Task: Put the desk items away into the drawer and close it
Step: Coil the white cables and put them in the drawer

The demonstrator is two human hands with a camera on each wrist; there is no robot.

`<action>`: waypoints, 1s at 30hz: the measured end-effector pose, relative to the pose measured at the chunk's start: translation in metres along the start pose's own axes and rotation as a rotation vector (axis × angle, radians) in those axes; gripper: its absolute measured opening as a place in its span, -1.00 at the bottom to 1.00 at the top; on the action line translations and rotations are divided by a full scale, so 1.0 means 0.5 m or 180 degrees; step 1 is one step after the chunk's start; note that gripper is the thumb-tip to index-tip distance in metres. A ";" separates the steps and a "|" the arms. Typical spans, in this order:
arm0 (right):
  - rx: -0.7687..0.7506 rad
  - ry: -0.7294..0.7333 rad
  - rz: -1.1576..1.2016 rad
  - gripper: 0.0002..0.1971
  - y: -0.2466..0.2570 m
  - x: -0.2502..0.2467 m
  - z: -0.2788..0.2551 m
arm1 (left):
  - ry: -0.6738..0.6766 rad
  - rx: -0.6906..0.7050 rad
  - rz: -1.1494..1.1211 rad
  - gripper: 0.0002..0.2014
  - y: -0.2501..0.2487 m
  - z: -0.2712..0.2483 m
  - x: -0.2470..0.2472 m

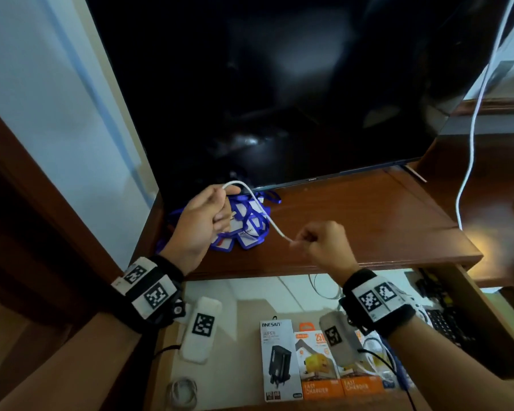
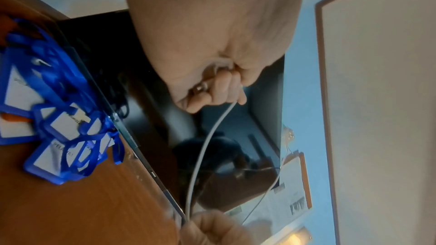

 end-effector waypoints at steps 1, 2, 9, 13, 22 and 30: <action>-0.0148 0.0097 -0.0094 -0.86 0.010 0.008 -0.004 | -0.0081 0.0130 0.0195 -0.71 0.002 0.001 0.005; -0.0318 0.0208 -0.0158 -0.87 0.020 0.015 -0.008 | -0.0170 0.0243 0.0413 -0.72 0.007 0.005 0.007; -0.1311 0.0811 0.0212 -0.86 0.096 0.013 -0.024 | 0.0078 0.0510 0.1593 -0.76 0.028 0.008 0.010; -0.1352 0.0553 0.0706 -0.79 0.117 -0.010 -0.008 | 0.0316 0.0195 0.1385 -0.74 0.037 0.000 0.025; -0.1058 -0.0390 0.0951 -0.87 0.106 0.001 0.004 | 0.0270 -0.0424 0.0509 -0.54 0.034 -0.011 0.057; -0.0768 -0.0153 0.1253 -0.81 0.074 0.013 0.004 | -0.0260 -0.0776 -0.0674 -0.58 0.025 0.003 0.042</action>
Point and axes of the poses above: each hand's wrist, its own z-axis towards the middle knuckle, its own x-axis out of the palm, y = z × x, the point moved 2 cm from there along z, towards the middle knuckle, and after that the axes turned 15 degrees about -z, right-handed, at the moved point
